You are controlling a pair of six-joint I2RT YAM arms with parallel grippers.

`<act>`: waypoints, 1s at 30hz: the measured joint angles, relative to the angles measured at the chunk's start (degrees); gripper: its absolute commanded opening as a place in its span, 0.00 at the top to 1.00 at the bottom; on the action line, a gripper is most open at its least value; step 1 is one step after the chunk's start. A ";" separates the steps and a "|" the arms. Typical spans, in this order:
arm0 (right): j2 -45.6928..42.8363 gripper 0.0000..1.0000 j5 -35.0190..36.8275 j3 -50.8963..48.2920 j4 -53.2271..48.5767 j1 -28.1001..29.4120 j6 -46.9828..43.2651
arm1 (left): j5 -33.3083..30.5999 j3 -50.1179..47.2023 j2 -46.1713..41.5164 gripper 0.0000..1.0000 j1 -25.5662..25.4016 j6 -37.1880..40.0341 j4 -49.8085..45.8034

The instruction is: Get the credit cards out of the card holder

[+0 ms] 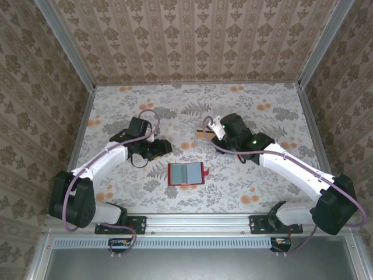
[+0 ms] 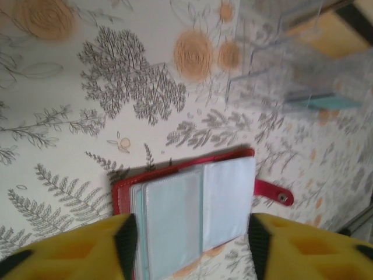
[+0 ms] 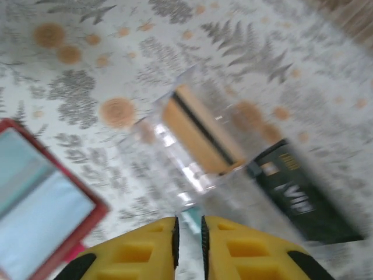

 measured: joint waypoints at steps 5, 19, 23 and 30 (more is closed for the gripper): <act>2.25 0.80 -1.88 -2.56 0.04 4.50 17.33 | -0.37 -1.36 0.52 0.68 -1.99 -0.44 -0.55; 16.22 0.76 -6.23 -8.59 5.33 9.68 40.06 | -0.92 -4.50 4.17 0.69 -8.04 -1.36 0.22; 17.42 0.76 -6.64 -8.66 6.82 9.68 41.55 | -0.90 -5.16 5.20 0.69 -8.44 -1.55 1.27; 20.31 0.77 -7.37 -8.66 8.20 9.73 42.62 | -0.90 -5.79 6.99 0.68 -9.09 -1.60 2.97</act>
